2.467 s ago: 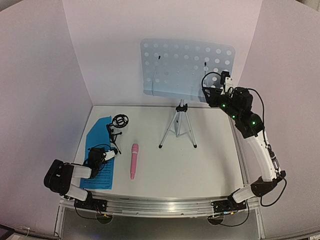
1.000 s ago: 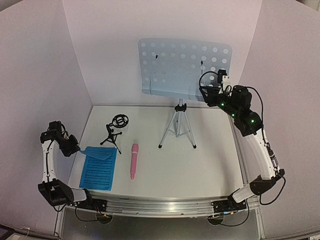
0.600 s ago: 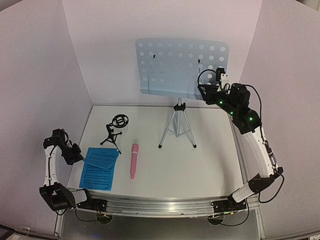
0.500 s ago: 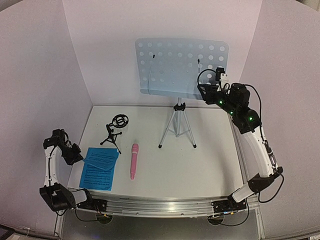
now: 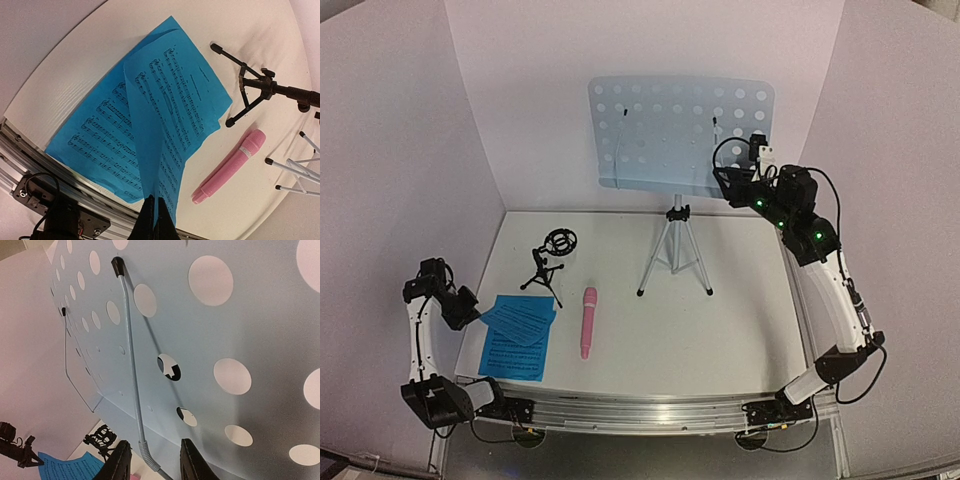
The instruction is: Pack up the instrument practice props
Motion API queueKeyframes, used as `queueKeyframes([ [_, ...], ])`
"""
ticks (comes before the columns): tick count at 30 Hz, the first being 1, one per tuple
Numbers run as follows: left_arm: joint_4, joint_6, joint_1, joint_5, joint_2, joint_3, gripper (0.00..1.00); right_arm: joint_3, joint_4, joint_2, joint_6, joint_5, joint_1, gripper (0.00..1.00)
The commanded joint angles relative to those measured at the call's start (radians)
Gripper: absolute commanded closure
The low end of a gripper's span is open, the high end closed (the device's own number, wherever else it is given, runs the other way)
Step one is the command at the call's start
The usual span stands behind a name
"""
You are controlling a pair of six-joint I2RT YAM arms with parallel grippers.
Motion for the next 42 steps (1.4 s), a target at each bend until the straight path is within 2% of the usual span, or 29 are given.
queueKeyframes([
  [1, 0.064, -0.067, 0.026, 0.082, -0.012, -0.012, 1.0, 0.003, -0.009, -0.003, -0.009, -0.004, 0.009, 0.67],
  [4, 0.099, -0.099, 0.035, 0.143, -0.008, 0.006, 1.0, -0.009, -0.009, -0.013, -0.011, 0.006, 0.008, 0.68],
  [14, 0.132, -0.14, 0.065, 0.162, -0.02, 0.053, 1.0, -0.04, -0.007, -0.037, -0.015, 0.017, 0.008, 0.66],
  [28, 0.211, -0.236, 0.112, 0.31, -0.007, 0.081, 1.0, -0.057, -0.007, -0.055, -0.013, 0.02, 0.008, 0.61],
  [37, 0.258, -0.31, 0.148, 0.376, 0.001, 0.04, 1.0, -0.06, -0.008, -0.06, -0.01, 0.013, 0.009, 0.6],
  [39, 0.251, -0.3, 0.161, 0.363, 0.003, 0.019, 1.0, -0.06, -0.008, -0.061, -0.008, 0.013, 0.009, 0.6],
  [42, 0.155, -0.213, 0.164, 0.257, 0.005, -0.019, 1.0, -0.062, -0.009, -0.064, -0.006, 0.009, 0.008, 0.6],
])
